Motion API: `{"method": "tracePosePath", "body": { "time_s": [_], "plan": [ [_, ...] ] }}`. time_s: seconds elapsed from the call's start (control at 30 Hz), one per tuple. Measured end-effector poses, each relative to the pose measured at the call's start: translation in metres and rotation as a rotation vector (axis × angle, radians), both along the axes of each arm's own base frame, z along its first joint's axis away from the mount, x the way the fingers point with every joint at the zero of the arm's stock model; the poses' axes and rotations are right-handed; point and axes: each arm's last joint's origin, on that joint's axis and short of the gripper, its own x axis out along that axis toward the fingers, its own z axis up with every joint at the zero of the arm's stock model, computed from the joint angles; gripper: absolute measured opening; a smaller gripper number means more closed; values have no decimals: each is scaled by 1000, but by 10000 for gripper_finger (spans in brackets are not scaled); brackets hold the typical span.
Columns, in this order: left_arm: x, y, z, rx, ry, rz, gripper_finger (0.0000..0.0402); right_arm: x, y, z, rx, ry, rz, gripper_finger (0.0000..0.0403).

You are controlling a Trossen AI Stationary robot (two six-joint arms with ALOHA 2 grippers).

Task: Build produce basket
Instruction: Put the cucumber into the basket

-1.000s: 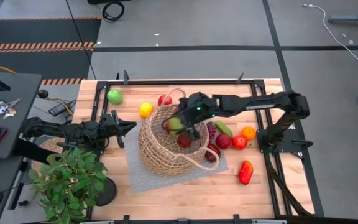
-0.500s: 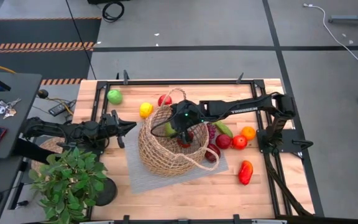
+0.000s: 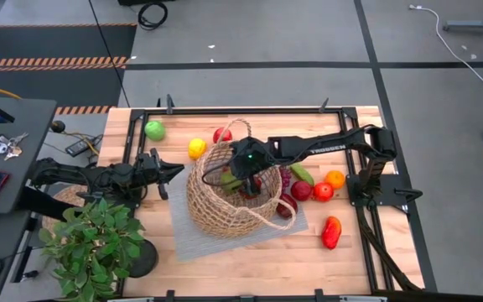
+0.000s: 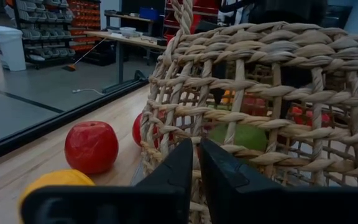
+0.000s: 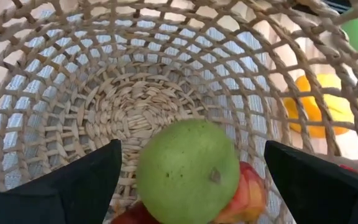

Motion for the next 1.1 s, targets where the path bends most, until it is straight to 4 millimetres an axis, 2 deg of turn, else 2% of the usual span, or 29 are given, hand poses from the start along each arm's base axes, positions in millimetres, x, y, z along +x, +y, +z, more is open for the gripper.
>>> {"method": "tracePosePath", "body": {
  "time_s": [0.1,0.33,0.57,0.63,0.73,0.83,1.1],
  "plan": [
    [0,0,0,0,0,0,32,-3,0,10,-17,-10,-18,399],
    [0,0,0,0,0,0,39,-15,3,59,-70,-29,-79,398],
    [0,0,0,0,0,0,36,-51,3,114,-81,-149,-170,396],
    [0,0,0,0,0,0,34,-63,2,124,-73,-182,-179,393],
    [0,0,0,0,0,0,32,-82,-3,129,-65,-203,-204,386],
    [0,0,0,0,0,0,36,-99,-12,123,-50,-229,-255,378],
    [0,0,0,0,0,0,38,-141,-45,86,-31,-295,-444,365]
  ]
}}
